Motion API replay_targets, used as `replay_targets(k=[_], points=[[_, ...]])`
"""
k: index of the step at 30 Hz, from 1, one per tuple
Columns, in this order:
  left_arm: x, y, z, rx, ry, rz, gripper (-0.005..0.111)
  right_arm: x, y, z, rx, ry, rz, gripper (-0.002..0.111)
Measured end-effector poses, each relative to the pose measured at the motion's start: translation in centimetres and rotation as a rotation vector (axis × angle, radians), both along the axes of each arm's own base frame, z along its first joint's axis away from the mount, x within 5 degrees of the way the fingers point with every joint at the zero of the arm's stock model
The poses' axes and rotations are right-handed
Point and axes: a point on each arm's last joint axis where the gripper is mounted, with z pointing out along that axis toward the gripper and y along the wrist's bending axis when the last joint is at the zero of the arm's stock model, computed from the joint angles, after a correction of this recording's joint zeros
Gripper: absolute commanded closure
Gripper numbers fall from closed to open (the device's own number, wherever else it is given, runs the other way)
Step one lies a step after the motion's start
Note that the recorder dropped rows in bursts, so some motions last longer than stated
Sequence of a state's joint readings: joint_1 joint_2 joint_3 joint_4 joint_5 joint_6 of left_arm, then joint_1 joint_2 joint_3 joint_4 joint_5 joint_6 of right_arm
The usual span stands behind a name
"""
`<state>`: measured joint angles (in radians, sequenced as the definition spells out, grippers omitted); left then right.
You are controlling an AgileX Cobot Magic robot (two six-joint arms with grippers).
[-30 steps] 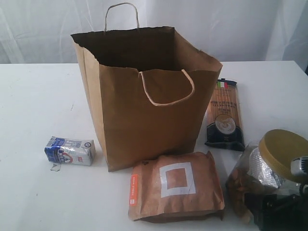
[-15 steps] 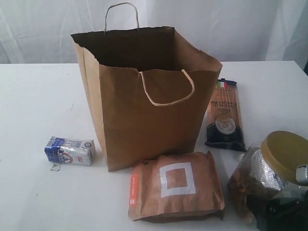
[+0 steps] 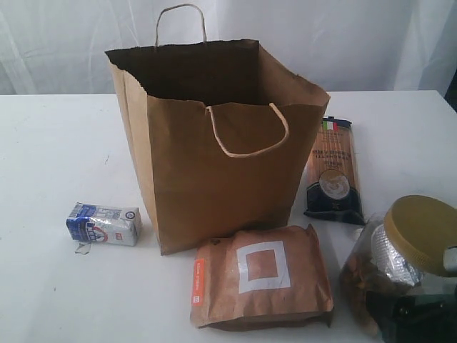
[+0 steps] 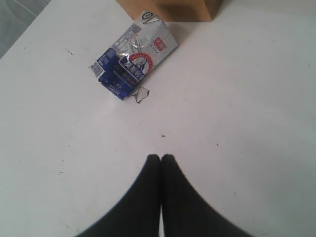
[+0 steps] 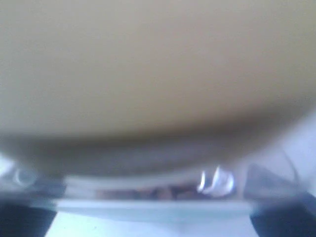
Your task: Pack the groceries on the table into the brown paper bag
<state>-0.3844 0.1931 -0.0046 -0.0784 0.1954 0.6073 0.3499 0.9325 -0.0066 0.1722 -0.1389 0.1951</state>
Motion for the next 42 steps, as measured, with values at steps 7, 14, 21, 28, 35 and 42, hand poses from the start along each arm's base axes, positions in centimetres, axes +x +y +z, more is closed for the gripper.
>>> replay_targets(k=[7,14,21,28,35,42], points=[[0.00,0.00,0.00,0.000,0.000,0.000,0.107,-0.11,-0.05,-0.13,0.029,0.017,-0.029,0.003],[0.00,0.00,0.00,0.000,0.000,0.000,0.107,0.18,-0.03,0.21,-0.016,-0.049,0.013,0.003],[0.00,0.00,0.00,0.000,0.000,0.000,0.107,0.33,0.02,0.42,-0.079,-0.100,0.072,0.003],[0.00,0.00,0.00,0.000,0.000,0.000,0.107,0.46,0.06,0.61,-0.095,-0.132,0.088,0.003],[0.00,0.00,0.00,0.000,0.000,0.000,0.107,0.53,0.09,0.40,-0.105,-0.119,0.095,0.003],[0.00,0.00,0.00,0.000,0.000,0.000,0.107,0.51,0.09,0.20,-0.112,-0.100,0.099,0.003]])
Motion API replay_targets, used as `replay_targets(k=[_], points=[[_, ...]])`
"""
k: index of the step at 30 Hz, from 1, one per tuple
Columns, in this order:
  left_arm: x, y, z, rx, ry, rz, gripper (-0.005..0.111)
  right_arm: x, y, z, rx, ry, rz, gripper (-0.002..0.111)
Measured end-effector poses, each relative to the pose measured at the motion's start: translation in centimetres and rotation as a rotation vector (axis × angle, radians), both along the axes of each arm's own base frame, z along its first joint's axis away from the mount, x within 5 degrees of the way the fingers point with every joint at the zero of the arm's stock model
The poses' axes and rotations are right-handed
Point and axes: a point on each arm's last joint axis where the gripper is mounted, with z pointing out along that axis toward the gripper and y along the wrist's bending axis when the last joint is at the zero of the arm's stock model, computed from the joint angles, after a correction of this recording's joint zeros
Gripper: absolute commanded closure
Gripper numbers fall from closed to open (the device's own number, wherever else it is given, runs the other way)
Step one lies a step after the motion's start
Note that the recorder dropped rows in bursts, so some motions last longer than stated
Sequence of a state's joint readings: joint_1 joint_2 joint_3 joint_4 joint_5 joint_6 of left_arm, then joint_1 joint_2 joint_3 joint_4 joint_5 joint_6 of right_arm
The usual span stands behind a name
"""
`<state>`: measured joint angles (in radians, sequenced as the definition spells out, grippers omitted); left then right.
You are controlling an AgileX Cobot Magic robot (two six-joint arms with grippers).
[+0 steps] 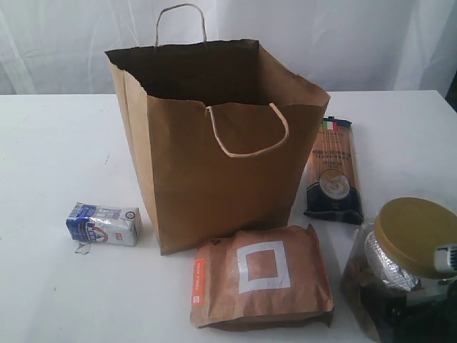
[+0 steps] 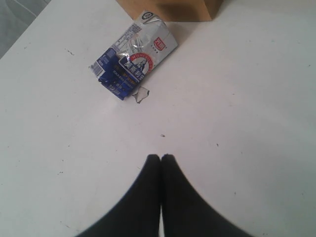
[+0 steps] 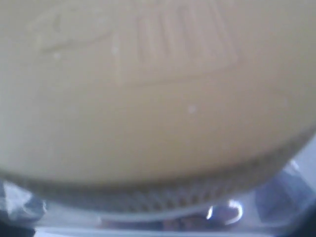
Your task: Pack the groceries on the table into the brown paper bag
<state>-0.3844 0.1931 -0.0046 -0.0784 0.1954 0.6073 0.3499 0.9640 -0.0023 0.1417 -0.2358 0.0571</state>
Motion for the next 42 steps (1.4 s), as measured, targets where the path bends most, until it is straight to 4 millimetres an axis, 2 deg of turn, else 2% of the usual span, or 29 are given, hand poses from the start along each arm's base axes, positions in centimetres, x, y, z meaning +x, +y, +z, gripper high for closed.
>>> replay_targets(k=[8,10,12,14,15,16,20,25,30,42], points=[[0.0,0.0,0.0,0.000,0.000,0.000,0.107,0.0,0.0,0.0,-0.001,0.004,0.000,0.005],[0.0,0.0,0.0,0.000,0.000,0.000,0.107,0.0,0.0,0.0,-0.001,0.004,0.000,0.022],[0.0,0.0,0.0,0.000,0.000,0.000,0.107,0.0,0.0,-0.1,0.000,0.007,-0.001,0.064],[0.0,0.0,0.0,0.000,0.000,0.000,0.107,0.0,0.0,-0.1,0.007,0.012,-0.006,0.093],[0.0,0.0,0.0,0.000,0.000,0.000,0.107,0.0,0.0,-0.1,0.018,0.017,-0.015,0.103],[0.0,0.0,0.0,0.000,0.000,0.000,0.107,0.0,0.0,-0.1,0.023,0.019,-0.019,0.108],[0.0,0.0,0.0,0.000,0.000,0.000,0.107,0.2,0.1,0.7,0.078,-0.007,-0.047,0.108],[0.0,0.0,0.0,0.000,0.000,0.000,0.107,1.2,0.5,3.8,0.125,-0.118,-0.037,0.108],[0.0,0.0,0.0,0.000,0.000,0.000,0.107,2.0,0.9,6.4,0.063,-0.191,0.029,0.108],[0.0,0.0,0.0,0.000,0.000,0.000,0.107,3.3,1.5,13.0,0.041,-0.382,0.078,0.108]])
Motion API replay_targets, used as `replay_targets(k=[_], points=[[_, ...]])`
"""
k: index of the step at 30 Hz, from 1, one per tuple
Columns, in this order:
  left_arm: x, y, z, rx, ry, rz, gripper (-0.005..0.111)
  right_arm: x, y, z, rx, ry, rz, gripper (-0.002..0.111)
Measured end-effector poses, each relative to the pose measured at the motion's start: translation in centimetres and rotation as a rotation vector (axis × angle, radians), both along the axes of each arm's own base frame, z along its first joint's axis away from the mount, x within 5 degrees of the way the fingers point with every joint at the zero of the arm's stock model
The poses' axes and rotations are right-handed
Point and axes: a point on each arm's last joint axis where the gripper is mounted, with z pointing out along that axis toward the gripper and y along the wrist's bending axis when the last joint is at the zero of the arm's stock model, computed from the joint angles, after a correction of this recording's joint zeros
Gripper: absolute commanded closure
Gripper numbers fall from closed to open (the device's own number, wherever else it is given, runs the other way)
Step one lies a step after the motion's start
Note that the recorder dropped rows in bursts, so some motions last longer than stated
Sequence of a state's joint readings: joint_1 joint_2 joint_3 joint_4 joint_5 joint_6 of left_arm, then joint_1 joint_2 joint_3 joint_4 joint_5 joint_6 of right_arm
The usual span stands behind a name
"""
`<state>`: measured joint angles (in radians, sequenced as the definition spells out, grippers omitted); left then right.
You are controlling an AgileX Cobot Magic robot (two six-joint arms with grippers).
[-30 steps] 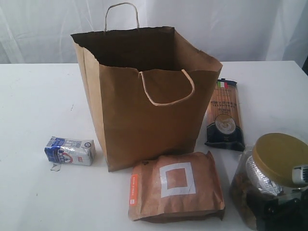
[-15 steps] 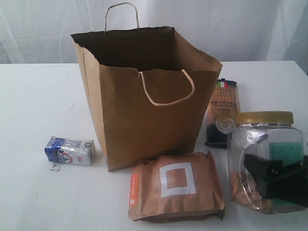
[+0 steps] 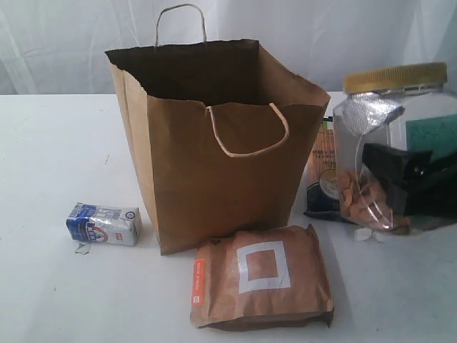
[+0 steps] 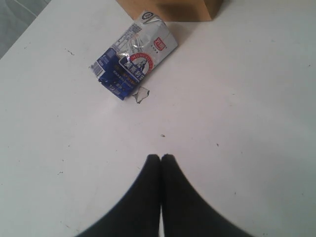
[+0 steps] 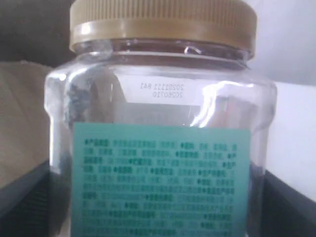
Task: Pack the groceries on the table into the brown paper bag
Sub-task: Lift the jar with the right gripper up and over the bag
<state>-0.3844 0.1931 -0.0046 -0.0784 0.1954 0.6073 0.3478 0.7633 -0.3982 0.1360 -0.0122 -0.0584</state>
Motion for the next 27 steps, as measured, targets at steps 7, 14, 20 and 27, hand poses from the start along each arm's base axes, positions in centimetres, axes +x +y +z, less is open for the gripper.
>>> replay_targets(k=[7,14,20,27], points=[[0.0,0.0,0.0,0.000,0.000,0.000,0.107,0.8,-0.7,4.1,-0.077,-0.165,-0.030,0.108],[0.0,0.0,0.0,0.000,0.000,0.000,0.107,2.0,-0.7,8.6,0.004,-0.288,-0.072,0.108],[0.0,0.0,0.0,0.000,0.000,0.000,0.107,5.7,0.3,10.1,0.000,-0.267,-0.068,0.108],[0.0,0.0,0.0,0.000,0.000,0.000,0.107,7.6,2.1,10.8,0.057,-0.278,-0.015,0.108]])
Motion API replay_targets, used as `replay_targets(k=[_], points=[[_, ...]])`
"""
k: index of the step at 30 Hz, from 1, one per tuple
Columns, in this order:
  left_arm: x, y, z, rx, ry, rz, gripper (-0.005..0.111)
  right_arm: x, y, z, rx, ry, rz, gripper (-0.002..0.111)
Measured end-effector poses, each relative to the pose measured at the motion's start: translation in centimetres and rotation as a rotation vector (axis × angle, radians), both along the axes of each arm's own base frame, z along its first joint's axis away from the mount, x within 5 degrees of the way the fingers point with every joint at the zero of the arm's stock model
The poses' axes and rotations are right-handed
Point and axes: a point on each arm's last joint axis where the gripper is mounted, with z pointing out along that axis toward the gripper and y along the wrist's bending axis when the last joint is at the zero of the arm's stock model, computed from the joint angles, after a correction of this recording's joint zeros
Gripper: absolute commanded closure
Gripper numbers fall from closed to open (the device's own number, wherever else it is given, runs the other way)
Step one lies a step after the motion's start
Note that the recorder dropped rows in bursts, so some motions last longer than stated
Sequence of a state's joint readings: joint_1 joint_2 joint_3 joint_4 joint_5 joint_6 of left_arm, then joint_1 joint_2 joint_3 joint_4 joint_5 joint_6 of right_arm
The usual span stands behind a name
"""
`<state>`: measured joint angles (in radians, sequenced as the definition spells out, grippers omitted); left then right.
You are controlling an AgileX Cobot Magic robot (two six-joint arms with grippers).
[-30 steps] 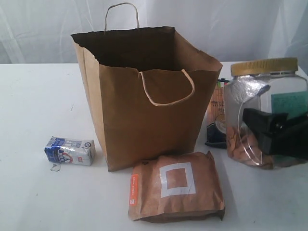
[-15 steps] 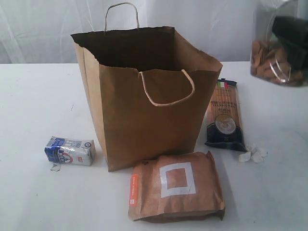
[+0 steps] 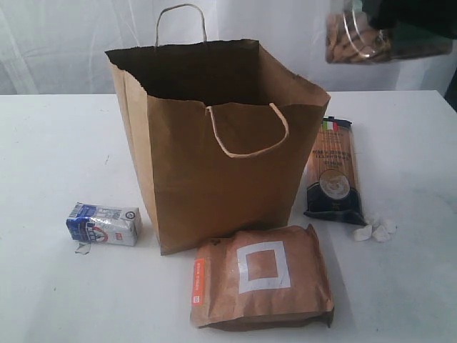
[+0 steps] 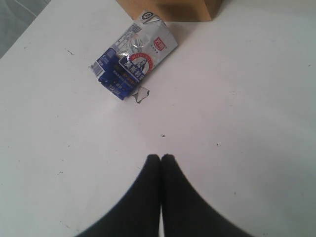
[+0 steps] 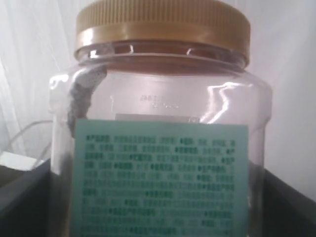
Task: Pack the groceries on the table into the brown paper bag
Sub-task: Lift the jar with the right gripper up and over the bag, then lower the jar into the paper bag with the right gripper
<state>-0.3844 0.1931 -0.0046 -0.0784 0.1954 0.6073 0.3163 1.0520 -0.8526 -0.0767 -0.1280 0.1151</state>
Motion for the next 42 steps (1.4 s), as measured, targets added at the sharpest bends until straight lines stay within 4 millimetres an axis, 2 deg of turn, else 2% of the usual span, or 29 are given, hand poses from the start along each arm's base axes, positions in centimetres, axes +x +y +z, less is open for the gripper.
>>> replay_targets(k=[4,14,22,32,42], points=[[0.0,0.0,0.0,0.000,0.000,0.000,0.107,-0.4,1.1,1.0,0.040,-0.065,0.060,0.108],[0.0,0.0,0.0,0.000,0.000,0.000,0.107,-1.4,4.4,1.1,0.023,-0.128,0.213,0.108],[0.0,0.0,0.0,0.000,0.000,0.000,0.107,0.0,6.5,-0.6,-0.024,-0.114,0.271,0.108],[0.0,0.0,0.0,0.000,0.000,0.000,0.107,1.2,8.1,-1.9,-0.086,-0.176,0.335,0.108],[0.0,0.0,0.0,0.000,0.000,0.000,0.107,3.5,9.9,-2.5,-0.194,-0.196,0.377,0.108]])
